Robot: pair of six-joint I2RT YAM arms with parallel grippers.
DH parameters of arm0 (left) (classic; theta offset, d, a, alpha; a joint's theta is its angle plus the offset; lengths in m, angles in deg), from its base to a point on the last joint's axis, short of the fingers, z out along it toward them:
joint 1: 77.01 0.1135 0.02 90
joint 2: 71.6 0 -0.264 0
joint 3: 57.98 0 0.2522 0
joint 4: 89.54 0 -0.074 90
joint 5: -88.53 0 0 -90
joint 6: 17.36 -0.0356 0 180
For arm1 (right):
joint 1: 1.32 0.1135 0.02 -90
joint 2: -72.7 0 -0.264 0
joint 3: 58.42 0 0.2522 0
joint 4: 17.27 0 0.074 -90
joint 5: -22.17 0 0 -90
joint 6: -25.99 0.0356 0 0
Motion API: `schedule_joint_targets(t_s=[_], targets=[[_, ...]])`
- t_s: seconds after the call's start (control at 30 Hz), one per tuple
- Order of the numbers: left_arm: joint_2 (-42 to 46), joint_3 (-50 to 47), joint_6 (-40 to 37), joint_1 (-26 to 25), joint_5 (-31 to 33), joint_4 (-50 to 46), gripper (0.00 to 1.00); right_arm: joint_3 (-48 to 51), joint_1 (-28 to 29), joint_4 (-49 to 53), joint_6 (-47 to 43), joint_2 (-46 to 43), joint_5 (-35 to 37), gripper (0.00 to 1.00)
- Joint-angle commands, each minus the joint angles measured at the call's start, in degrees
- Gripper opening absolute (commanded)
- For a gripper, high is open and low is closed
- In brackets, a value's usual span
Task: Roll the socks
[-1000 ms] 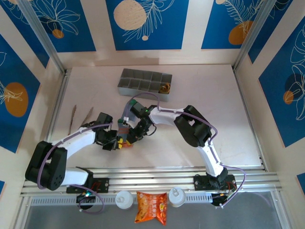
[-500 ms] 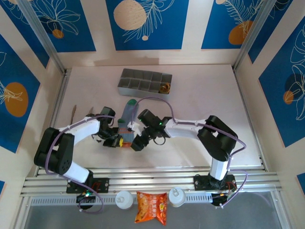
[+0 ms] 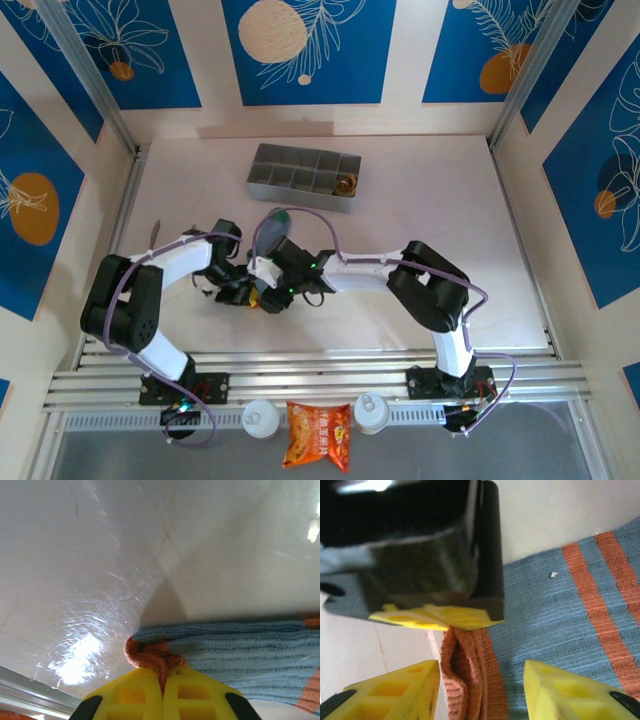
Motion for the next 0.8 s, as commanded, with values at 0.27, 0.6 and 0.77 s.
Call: schedule_joint_targets(t_s=[0.27, 0.6, 0.77], targets=[[-2.3, -0.7, -2.7, 1.3, 6.4, -3.0, 0.03, 2.4, -1.2, -1.1, 5.5, -1.5, -3.9, 0.52], [-2.3, -0.3, -3.6, 1.5, 6.8, -3.7, 0.01, 1.2, -0.8, -0.1, 1.9, -0.7, -6.4, 0.56], [-2.4, -0.1, -3.8, 1.5, 6.6, -3.2, 0.01, -3.3, -1.0, 3.2, 2.4, 2.9, -7.2, 0.50]])
